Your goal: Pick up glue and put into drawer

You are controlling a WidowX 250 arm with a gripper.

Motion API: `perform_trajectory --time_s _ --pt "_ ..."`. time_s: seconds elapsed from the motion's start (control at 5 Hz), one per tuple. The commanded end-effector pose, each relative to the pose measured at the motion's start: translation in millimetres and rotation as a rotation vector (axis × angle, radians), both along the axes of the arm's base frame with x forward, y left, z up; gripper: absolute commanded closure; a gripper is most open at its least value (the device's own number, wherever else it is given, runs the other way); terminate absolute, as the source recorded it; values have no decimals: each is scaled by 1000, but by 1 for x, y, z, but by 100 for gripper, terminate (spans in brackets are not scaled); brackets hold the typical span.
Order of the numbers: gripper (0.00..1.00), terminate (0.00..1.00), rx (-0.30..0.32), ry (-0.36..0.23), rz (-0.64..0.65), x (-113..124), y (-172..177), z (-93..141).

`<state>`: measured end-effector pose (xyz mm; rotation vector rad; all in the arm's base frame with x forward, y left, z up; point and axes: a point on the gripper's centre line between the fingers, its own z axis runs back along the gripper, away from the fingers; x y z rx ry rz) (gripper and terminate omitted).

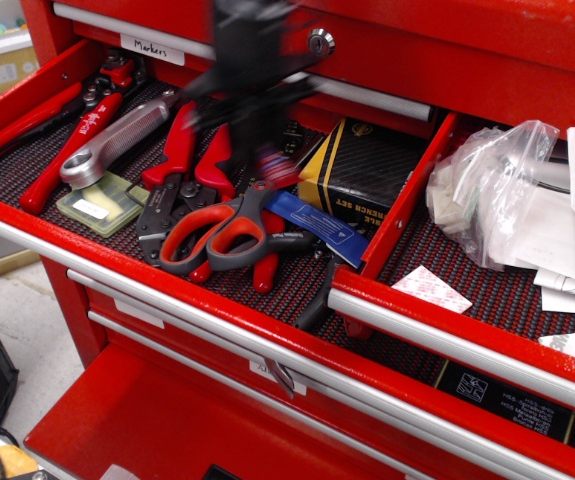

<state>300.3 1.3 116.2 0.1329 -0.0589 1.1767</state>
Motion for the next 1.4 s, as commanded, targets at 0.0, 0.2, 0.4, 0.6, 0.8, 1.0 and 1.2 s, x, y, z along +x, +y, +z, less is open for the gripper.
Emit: perform_trajectory --time_s 0.0,0.2,0.4,0.6,0.8,1.0,1.2 --pt "100 0 36 -77 127 2 -83 46" --pt "100 0 59 -69 212 -6 -133 49" --pt "100 0 54 -85 226 -19 -156 51" --pt "0 0 54 -85 226 -19 -156 51" --pt "0 0 54 -85 226 -19 -156 51" --pt "0 0 54 -85 226 -19 -156 51" --pt "0 100 54 -85 226 -19 -156 51"
